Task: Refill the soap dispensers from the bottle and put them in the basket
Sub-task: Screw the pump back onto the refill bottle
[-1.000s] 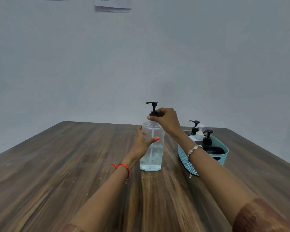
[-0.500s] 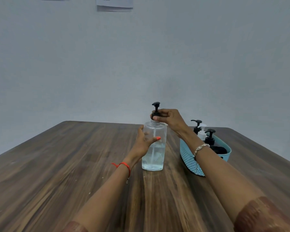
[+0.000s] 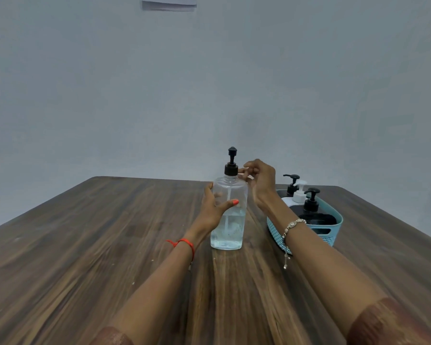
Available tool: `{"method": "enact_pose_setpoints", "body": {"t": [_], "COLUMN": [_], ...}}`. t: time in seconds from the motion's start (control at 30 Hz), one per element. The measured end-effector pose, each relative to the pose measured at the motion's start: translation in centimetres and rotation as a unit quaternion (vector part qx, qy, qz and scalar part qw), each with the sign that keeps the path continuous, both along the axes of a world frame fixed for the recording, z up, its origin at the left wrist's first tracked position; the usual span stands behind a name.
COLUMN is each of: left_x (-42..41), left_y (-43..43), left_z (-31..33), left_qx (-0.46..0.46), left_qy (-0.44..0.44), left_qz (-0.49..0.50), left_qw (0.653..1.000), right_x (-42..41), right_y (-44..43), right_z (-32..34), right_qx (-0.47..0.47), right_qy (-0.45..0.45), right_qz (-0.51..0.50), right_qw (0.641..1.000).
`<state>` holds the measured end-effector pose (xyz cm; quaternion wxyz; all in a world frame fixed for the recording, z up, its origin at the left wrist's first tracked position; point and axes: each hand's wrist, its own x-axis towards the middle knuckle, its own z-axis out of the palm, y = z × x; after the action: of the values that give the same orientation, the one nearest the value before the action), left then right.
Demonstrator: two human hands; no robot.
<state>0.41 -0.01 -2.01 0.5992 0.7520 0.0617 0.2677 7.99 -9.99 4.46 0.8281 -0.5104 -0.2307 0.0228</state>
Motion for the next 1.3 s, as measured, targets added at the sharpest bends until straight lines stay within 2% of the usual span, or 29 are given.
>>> {"method": "enact_pose_setpoints", "body": {"t": [0.13,0.37,0.5,0.67,0.87,0.93,1.07,1.2,1.3], "left_x": [0.1,0.0,0.1,0.1,0.3,0.3,0.4,0.5,0.4], "left_y": [0.0,-0.1,-0.1,-0.2,-0.1,-0.1,0.0,0.0,0.0], "left_z": [0.1,0.1,0.1,0.1,-0.1,-0.1,-0.2,-0.3,-0.3], "left_qx": [0.007,0.003,-0.002,-0.008,-0.003,-0.003,-0.003,-0.002,0.004], "left_qy": [0.006,0.001,0.01,0.005,0.001,0.005,0.004,0.009,0.006], "left_qz": [0.003,0.0,0.005,0.004,0.006,0.006,0.007,0.009,0.007], "left_qw": [1.0,1.0,1.0,1.0,1.0,1.0,1.0,1.0,1.0], "right_x": [-0.3,-0.9,-0.9,-1.0,-0.5,-0.6,-0.9,-0.7,-0.6], "right_y": [0.0,0.3,0.0,0.4,0.2,0.6,1.6,1.1,0.9], "right_z": [0.3,-0.1,0.2,0.3,-0.1,-0.2,-0.4,-0.2,0.0], "right_qx": [-0.119,-0.196,-0.179,-0.186,-0.172,-0.175,-0.237,-0.192,-0.182], "right_qy": [-0.094,-0.147,-0.107,-0.118,-0.115,-0.118,-0.136,-0.113,-0.113], "right_qz": [0.034,-0.013,0.013,-0.027,0.045,0.008,-0.084,0.012,-0.004], "right_qw": [0.988,0.969,0.978,0.975,0.977,0.977,0.958,0.975,0.977]}}
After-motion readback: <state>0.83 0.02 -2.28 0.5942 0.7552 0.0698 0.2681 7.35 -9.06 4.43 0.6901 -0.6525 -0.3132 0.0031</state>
